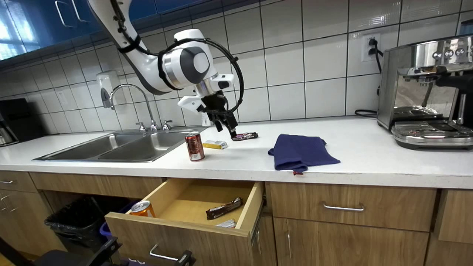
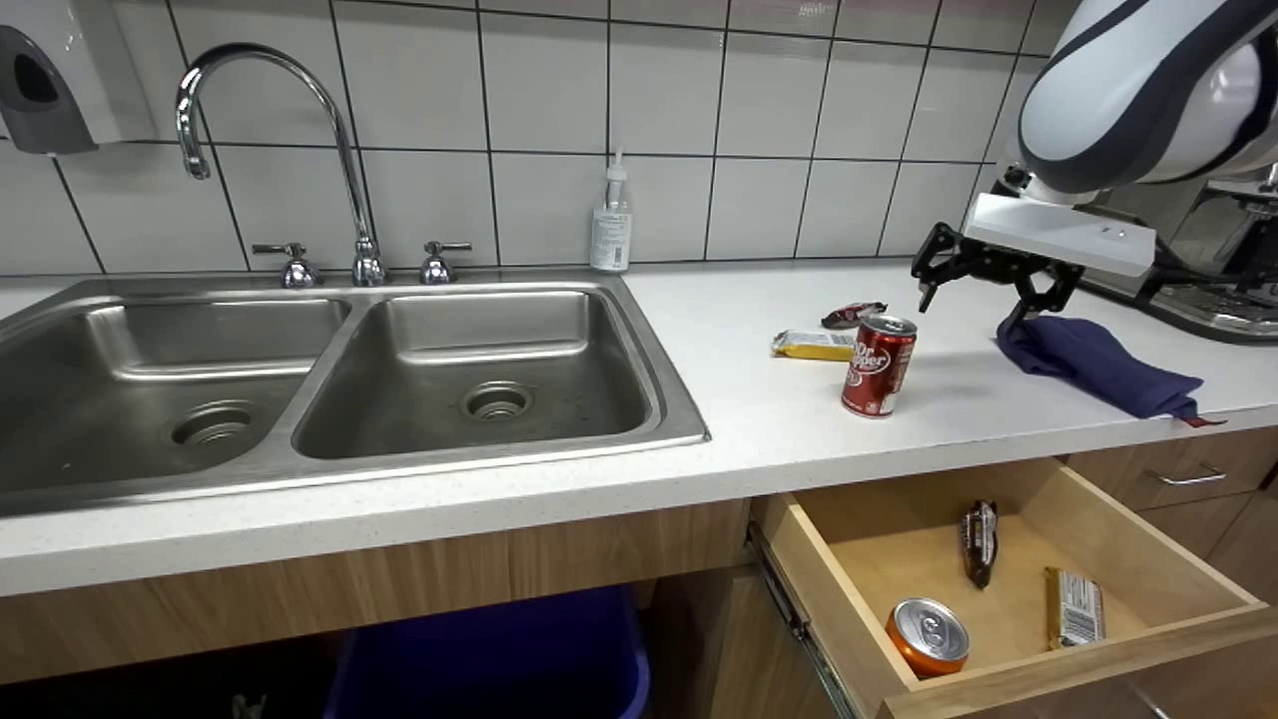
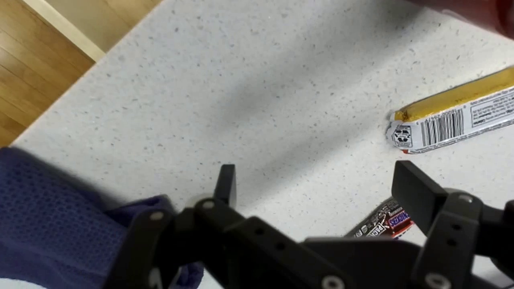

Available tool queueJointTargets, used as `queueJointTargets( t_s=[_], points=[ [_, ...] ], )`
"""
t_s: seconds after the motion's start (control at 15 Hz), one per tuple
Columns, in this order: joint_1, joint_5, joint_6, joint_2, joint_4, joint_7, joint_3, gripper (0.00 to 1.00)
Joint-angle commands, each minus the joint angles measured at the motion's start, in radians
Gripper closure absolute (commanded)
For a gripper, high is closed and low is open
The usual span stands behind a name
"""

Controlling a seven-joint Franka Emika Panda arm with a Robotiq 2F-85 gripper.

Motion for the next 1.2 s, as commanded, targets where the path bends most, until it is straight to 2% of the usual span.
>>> queueJointTargets(
  t_s=[0.0, 1.13],
  points=[
    [-0.017, 0.025, -0.080, 0.099, 0.149, -0.049, 0.017, 0.00],
    [-0.008, 0.050, -0.370, 0.403, 0.668, 0.040, -0.009, 0.00]
  ],
)
